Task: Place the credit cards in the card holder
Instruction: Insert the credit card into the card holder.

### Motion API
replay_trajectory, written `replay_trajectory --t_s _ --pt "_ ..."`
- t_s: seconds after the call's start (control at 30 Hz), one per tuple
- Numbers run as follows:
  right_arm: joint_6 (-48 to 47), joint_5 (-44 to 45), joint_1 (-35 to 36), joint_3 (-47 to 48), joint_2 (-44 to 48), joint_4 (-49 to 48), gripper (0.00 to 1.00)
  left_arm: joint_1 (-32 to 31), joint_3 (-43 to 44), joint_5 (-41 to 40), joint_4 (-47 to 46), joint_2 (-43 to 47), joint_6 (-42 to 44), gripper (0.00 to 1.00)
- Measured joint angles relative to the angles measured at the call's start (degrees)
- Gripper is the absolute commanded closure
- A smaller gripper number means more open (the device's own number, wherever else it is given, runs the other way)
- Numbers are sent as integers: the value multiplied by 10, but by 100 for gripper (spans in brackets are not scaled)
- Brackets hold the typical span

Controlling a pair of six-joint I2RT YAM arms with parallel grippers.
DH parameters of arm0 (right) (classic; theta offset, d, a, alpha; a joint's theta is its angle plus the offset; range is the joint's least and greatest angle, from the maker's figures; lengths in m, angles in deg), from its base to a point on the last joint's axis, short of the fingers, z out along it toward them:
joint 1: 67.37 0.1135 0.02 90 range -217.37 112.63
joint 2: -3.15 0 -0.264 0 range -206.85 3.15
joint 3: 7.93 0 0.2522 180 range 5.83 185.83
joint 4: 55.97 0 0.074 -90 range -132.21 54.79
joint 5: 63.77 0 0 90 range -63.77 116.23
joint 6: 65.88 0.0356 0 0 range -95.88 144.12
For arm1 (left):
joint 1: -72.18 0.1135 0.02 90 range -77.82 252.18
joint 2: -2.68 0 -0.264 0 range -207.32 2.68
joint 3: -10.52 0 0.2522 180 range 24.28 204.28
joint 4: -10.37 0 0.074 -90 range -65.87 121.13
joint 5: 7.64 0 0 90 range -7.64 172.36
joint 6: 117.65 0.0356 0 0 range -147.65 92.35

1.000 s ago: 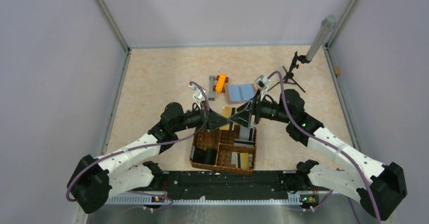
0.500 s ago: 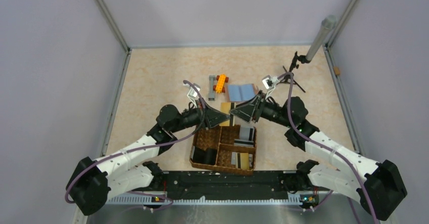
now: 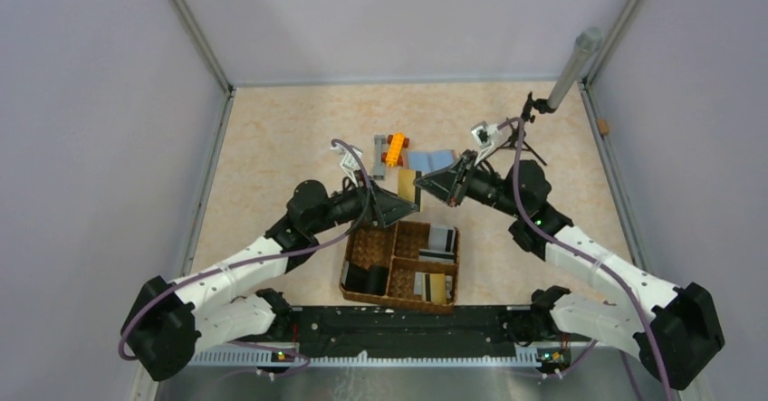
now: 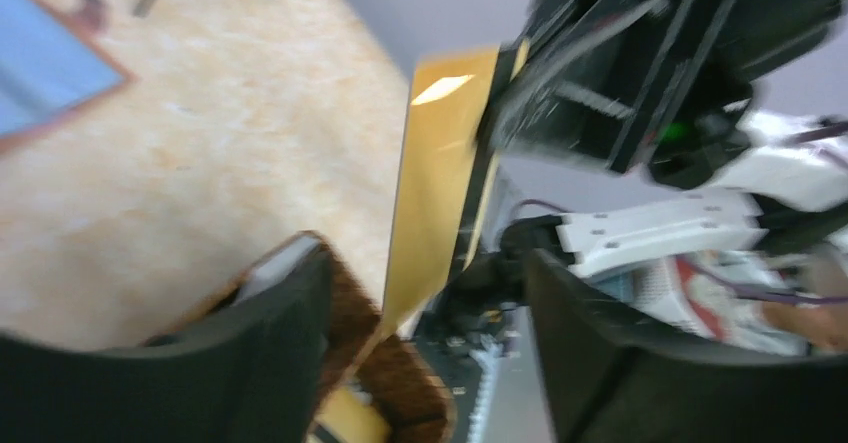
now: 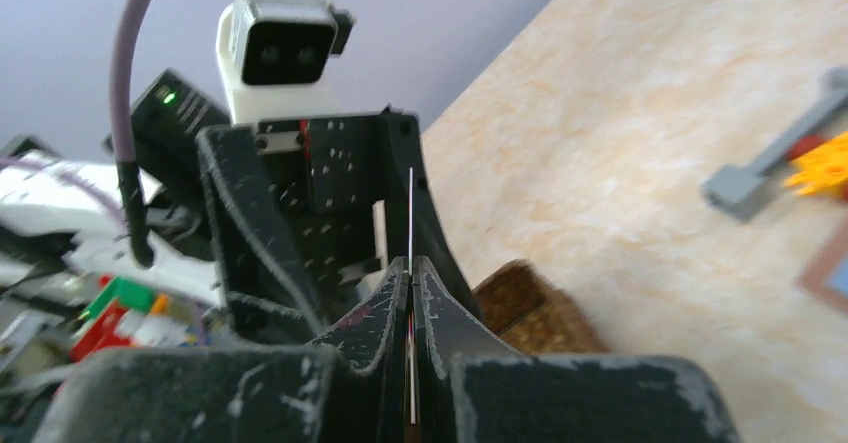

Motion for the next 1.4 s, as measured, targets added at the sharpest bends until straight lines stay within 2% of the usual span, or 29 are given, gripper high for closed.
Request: replay_trajectory --t_s 0.1,0.3,0.53,0.8,1.03,1.4 --pt "-45 38 -28 38 -5 55 100 6 39 -29 61 -24 13 6" --pt "-116 81 -111 114 -89 129 100 66 129 -65 157 -110 21 3" --pt "-131 41 -201 136 -245 141 100 141 208 -66 208 -266 19 10" --pt "-132 -11 -227 184 -363 136 100 150 334 -46 248 -442 30 21" --pt "-133 -37 -247 226 -427 115 100 150 386 -49 287 -496 54 28" --pt "-133 -56 -252 248 -485 112 100 150 427 -47 306 -550 70 32"
